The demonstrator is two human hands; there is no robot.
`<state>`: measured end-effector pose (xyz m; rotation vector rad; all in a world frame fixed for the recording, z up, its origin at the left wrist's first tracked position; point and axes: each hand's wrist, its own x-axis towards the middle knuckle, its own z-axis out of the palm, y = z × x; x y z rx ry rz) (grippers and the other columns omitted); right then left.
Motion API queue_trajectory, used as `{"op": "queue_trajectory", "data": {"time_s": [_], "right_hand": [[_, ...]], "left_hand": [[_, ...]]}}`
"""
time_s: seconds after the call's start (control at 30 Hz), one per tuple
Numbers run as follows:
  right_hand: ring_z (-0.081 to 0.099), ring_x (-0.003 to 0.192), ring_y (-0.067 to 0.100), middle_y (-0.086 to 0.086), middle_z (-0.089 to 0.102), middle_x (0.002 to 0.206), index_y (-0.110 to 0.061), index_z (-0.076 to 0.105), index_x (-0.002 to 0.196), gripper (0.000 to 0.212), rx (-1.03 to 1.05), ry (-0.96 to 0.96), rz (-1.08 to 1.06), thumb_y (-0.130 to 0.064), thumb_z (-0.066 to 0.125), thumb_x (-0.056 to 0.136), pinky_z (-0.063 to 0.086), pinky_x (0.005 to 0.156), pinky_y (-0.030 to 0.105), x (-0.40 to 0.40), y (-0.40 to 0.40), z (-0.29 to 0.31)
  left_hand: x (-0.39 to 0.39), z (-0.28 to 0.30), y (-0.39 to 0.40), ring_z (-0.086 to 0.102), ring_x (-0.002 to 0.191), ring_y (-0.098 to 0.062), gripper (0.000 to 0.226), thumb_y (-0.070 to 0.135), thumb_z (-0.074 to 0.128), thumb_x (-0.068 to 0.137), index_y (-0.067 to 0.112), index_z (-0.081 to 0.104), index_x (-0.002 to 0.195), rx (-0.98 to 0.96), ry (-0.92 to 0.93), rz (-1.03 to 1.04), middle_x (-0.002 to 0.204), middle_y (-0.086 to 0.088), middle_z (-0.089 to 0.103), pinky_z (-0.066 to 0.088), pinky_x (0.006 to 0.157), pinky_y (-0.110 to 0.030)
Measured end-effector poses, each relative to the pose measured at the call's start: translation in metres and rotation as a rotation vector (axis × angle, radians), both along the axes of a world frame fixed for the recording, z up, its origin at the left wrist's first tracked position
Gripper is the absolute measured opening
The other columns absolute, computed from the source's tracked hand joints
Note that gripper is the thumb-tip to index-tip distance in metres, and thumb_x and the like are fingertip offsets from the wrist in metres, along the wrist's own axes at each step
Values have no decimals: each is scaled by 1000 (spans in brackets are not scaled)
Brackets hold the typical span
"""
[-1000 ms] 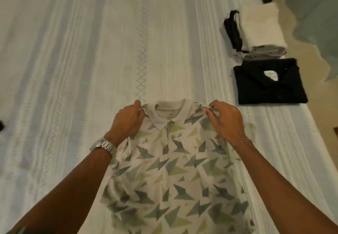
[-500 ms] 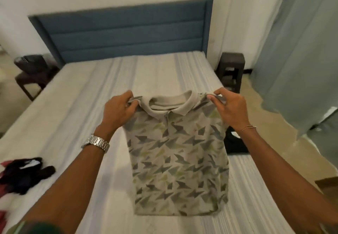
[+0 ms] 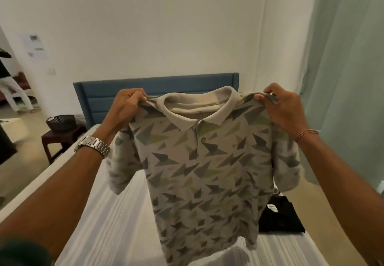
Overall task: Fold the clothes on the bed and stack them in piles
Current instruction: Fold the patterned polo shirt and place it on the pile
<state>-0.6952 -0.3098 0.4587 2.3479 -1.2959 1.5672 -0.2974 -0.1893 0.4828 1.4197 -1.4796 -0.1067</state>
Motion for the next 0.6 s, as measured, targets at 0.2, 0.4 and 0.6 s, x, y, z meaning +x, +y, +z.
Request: {"op": "queue_trajectory", "data": {"time_s": [0.2, 0.4, 0.6], "right_hand": [[49, 63, 6, -4, 54, 74, -13, 55, 94, 21, 37, 2, 43, -32, 63, 100, 35, 58, 13, 4, 13, 20], [56, 69, 23, 8, 60, 73, -7, 65, 77, 39, 530, -141, 158, -35, 55, 103, 45, 62, 28, 15, 34, 38], [53, 55, 9, 1, 58, 62, -4, 65, 93, 23, 1043, -608, 595, -26, 63, 101, 48, 54, 19, 48, 61, 42]], "left_hand": [[-2, 16, -4, 49, 68, -20, 23, 23, 43, 107, 7, 54, 97, -63, -179, 118, 76, -8, 57, 40, 64, -34], [-21, 21, -13, 56, 77, -27, 13, 20, 46, 105, 8, 48, 112, -53, -195, 274, 90, -11, 60, 44, 69, -39], [-55, 22, -14, 55, 76, -17, 12, 8, 48, 103, 16, 56, 99, 204, 206, 12, 96, -8, 60, 48, 62, -27]]}}
